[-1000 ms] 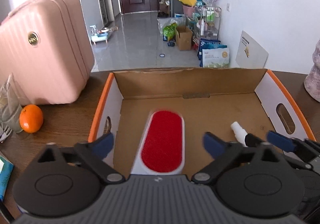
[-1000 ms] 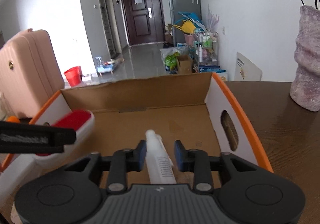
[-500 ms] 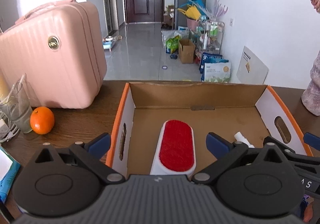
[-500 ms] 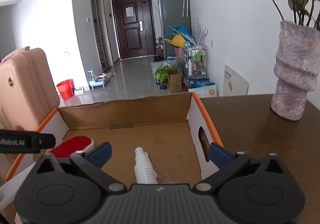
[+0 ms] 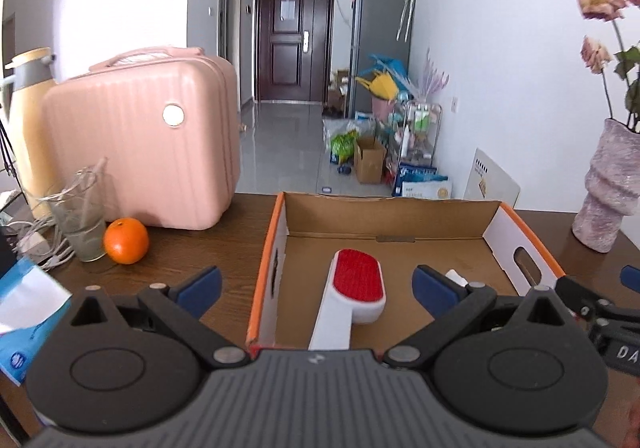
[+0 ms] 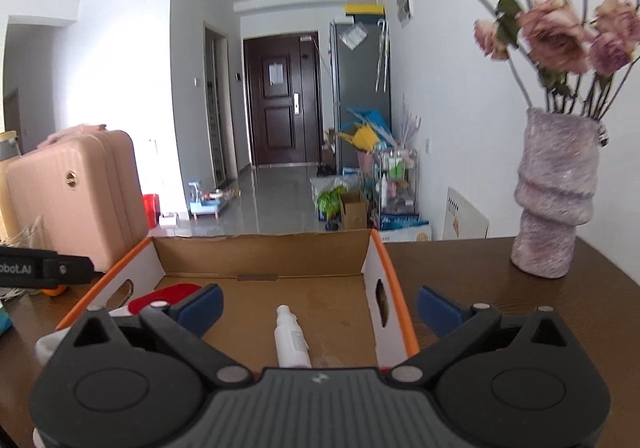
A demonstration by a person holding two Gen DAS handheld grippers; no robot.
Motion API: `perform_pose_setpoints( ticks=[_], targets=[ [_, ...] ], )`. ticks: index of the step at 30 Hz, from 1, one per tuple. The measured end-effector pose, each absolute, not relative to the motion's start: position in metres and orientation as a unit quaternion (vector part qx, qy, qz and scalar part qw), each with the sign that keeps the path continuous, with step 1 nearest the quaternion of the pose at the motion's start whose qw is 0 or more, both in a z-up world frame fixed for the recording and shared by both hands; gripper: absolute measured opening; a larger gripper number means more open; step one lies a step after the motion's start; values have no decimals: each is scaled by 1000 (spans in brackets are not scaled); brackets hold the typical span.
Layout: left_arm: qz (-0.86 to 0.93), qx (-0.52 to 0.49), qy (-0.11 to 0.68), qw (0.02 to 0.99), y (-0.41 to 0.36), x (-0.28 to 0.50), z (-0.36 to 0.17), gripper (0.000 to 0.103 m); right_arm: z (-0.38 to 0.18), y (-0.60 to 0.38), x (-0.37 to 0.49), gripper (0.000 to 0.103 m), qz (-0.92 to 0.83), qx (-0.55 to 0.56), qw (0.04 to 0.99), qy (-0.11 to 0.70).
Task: Organize rigid objects
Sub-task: 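Withdraw both tools from the box back over the table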
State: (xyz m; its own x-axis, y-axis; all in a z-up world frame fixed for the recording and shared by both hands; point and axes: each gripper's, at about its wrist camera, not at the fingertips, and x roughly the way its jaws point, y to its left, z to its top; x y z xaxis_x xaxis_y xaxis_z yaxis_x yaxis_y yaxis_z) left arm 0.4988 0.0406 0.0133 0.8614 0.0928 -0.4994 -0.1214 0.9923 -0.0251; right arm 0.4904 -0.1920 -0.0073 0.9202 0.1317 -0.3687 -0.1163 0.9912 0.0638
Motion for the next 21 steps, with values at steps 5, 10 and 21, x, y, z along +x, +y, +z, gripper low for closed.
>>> perform_pose_setpoints(
  ticks=[5, 10, 21],
  targets=[
    [59, -33, 242, 968, 47, 463, 8, 103, -11, -201, 458, 103, 66, 19, 982, 176],
    [64, -35, 229, 971, 55, 429, 2, 103, -17, -203, 425, 103, 65, 17, 984, 163],
    [73, -41, 216, 973, 68, 362, -18, 103, -47, -222, 364, 103, 61, 28, 981, 181]
  ],
)
